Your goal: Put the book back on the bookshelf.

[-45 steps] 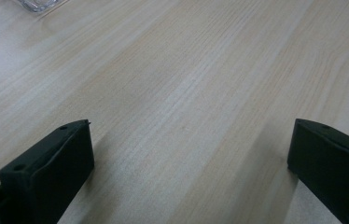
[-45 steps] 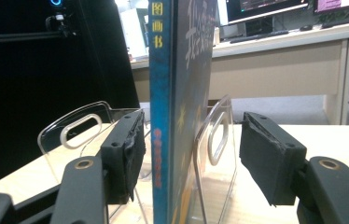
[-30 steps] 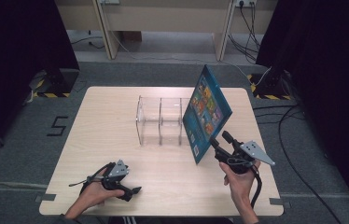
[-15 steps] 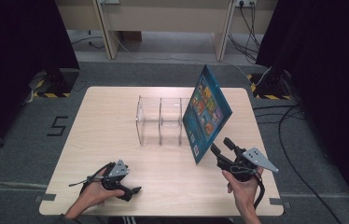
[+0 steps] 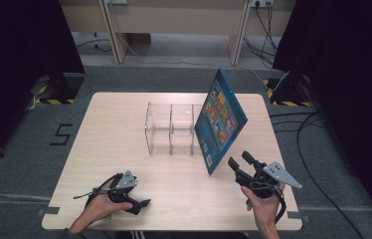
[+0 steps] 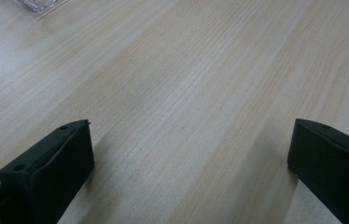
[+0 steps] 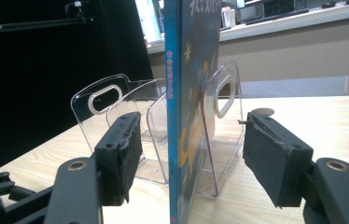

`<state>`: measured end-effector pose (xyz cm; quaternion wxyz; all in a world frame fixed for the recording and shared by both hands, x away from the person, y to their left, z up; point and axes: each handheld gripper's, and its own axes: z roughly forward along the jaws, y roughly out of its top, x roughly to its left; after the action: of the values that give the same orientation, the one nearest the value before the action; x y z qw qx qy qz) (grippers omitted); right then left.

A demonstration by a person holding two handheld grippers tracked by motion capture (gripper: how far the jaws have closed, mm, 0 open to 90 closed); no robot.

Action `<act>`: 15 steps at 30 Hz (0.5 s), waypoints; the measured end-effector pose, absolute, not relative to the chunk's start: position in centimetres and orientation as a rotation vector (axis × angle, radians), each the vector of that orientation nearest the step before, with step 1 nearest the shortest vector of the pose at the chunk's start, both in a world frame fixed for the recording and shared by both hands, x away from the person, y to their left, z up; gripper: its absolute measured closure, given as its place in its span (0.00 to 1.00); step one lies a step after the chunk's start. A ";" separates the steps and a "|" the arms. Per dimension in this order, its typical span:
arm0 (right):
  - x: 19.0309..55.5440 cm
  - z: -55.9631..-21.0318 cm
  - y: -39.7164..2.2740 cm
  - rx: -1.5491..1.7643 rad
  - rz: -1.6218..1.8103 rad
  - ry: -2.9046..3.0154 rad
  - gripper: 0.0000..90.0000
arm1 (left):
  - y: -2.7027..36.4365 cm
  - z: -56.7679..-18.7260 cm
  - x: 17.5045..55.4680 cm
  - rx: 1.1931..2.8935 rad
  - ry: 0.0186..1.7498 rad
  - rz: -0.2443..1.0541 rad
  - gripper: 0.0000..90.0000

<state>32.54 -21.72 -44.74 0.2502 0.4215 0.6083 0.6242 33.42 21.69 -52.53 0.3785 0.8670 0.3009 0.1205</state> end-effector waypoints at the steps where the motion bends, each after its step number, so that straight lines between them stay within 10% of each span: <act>1: 32.5 -44.8 -21.7 1.153 1.702 1.657 0.42 | 21.7 -52.5 33.4 2.216 0.769 0.308 0.00; 15: 31.8 -45.3 -22.7 1.165 1.709 1.669 0.38 | 21.7 -52.5 33.4 2.216 0.769 0.308 0.00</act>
<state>31.76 -22.67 -45.31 0.2398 0.4256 0.6096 0.6243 33.42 21.69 -52.53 0.3783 0.8671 0.3007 0.1205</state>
